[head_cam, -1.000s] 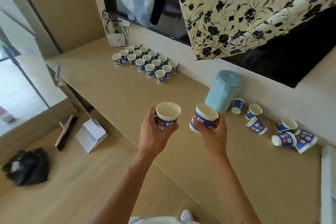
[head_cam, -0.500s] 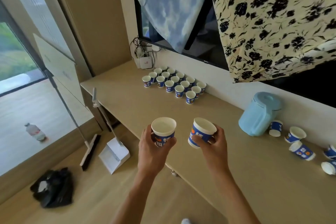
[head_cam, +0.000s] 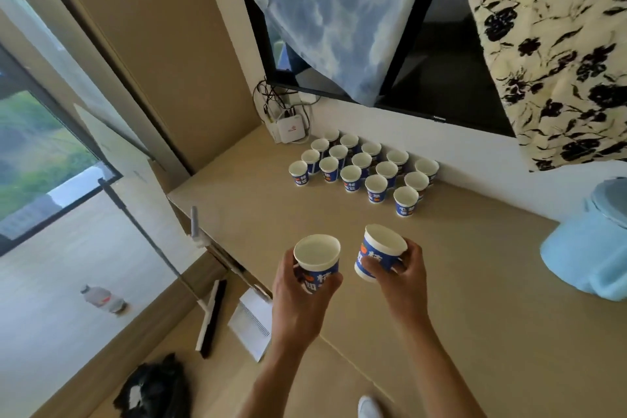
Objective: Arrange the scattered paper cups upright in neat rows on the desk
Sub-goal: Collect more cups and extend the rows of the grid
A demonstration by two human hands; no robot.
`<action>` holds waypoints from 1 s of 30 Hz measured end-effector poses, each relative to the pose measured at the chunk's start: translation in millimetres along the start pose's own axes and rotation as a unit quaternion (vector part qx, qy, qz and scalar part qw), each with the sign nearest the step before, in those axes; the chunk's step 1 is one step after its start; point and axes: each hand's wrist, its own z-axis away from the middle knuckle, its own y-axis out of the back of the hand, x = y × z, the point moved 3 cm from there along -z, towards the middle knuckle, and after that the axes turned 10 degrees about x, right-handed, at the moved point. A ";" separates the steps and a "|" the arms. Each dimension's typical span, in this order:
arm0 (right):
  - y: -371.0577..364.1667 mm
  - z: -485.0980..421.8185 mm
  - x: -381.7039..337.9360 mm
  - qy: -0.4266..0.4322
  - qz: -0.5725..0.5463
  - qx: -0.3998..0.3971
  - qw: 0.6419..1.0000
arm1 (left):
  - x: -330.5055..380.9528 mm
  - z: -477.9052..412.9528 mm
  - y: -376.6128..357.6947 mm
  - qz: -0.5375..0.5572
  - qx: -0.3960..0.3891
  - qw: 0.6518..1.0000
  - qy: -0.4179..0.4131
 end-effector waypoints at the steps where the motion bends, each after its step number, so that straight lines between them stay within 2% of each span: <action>1: -11.8 -8.6 2.1 -0.003 0.002 0.001 1.000 | -1.0 -15.6 -2.1 -0.003 -0.002 1.000 0.000; 12: -91.3 -62.4 27.2 -0.035 0.021 0.011 0.999 | -32.4 -145.9 -14.3 0.034 -0.030 0.999 0.002; 22: -181.1 -74.6 81.2 -0.069 0.083 0.088 0.990 | -108.3 -268.8 -13.3 0.054 -0.111 0.992 0.036; 30: -240.3 -143.9 149.9 -0.022 0.126 0.108 0.986 | -172.7 -331.9 -41.9 0.066 -0.148 0.986 0.038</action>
